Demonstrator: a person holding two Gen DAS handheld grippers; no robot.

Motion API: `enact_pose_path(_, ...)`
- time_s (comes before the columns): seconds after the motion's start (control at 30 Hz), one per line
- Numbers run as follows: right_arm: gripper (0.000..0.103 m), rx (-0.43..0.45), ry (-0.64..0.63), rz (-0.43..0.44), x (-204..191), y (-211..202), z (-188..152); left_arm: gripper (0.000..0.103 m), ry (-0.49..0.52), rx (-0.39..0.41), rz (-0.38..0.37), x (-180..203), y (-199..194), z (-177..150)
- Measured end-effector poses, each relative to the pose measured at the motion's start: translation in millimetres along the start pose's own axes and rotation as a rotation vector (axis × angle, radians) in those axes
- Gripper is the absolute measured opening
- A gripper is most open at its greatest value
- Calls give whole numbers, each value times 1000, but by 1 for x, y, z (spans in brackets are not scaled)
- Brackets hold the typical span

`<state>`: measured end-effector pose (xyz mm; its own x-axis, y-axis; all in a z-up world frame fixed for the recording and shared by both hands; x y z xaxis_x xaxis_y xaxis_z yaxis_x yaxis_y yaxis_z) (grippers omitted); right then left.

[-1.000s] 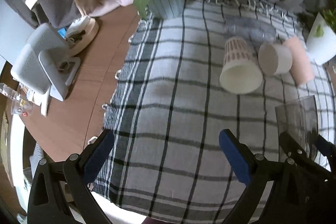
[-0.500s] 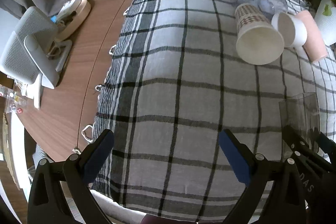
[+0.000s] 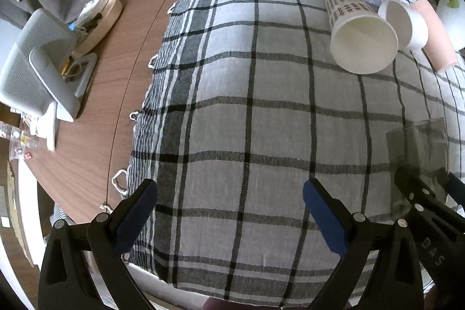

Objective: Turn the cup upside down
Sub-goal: 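Carry the tumbler with the right gripper toward the open cloth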

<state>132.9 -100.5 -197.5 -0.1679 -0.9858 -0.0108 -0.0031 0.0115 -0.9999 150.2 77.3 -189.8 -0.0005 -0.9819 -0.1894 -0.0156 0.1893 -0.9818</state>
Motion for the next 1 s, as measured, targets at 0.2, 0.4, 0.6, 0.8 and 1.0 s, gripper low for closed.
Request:
enact_pose_path(0.2,82,40,-28,47,-4,-16,-1,102,-28,31,-12,-5,-8,-7)
enact_pose_path(0.4,82,119,-46,73,6,-51,-12,102,-35,123,-46,1,-30,-23)
enact_pose_path(0.6,82,210,-30,56,31,-77,-23,102,-10,177,-94,27,-46,-39)
enact_pose_path(0.8,82,220,9,46,67,-76,-30,102,33,184,-116,62,-51,-49)
enact_pose_path(1.0,82,191,46,45,102,-64,-38,102,79,185,-147,97,-50,-62)
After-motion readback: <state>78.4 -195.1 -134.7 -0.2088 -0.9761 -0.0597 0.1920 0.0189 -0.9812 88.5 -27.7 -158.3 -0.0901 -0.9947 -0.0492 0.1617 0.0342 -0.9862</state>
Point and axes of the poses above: each gripper's, at about its wrist camera, not at the fingertips, and y roughly the way its jaws point, x to its right, z to its top, the point moved 3 cm from there along y, roughly the way its jaws point, and after that the axes turned 14 degrees about -x, right-handed, at the moved point
